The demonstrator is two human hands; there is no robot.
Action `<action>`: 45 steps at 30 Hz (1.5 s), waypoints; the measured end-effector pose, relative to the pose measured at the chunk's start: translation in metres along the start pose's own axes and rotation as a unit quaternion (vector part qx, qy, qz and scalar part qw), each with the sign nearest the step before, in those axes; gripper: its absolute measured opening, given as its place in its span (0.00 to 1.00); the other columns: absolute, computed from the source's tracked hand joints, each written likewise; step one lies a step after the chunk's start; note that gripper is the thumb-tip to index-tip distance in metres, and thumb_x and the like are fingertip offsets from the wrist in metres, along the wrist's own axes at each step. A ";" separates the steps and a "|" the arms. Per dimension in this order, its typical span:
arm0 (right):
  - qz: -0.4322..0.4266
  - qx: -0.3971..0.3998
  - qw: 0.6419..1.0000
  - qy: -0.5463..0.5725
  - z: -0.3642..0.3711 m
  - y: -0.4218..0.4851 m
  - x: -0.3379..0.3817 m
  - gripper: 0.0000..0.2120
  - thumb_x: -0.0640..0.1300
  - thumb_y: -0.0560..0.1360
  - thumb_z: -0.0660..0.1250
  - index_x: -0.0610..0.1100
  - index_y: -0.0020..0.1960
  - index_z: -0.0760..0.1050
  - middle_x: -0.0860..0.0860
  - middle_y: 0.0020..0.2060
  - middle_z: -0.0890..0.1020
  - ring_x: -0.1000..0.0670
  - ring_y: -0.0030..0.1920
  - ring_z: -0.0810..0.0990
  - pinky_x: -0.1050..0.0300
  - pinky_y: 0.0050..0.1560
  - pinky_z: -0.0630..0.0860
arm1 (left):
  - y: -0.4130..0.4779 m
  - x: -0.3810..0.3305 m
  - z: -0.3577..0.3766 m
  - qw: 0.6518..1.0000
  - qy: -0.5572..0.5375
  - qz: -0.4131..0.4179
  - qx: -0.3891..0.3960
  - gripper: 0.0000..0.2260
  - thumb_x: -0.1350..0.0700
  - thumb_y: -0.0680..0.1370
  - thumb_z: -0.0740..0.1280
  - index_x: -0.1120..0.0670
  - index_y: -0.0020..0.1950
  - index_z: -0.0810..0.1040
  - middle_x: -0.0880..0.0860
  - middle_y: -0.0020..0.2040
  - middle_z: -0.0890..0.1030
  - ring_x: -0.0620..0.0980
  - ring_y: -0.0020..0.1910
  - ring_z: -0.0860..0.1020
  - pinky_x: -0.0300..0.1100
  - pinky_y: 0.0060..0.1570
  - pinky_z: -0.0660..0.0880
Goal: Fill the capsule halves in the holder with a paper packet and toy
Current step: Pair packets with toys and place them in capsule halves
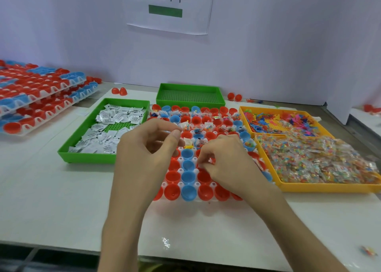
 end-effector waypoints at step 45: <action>0.351 -0.029 0.936 -0.017 -0.074 -0.009 -0.242 0.23 0.53 0.78 0.68 0.44 0.70 0.74 0.41 0.67 0.77 0.38 0.63 0.77 0.42 0.63 0.74 | 0.086 0.106 -0.051 0.952 0.288 -0.084 0.055 0.15 0.54 0.80 0.68 0.46 0.66 0.78 0.48 0.68 0.77 0.50 0.63 0.77 0.51 0.60 0.72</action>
Point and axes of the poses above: each hand's wrist, its own y-axis towards the middle knuckle, its own z-axis out of the palm, x = y × z, the point moved 9 cm from there along y, towards the middle knuckle
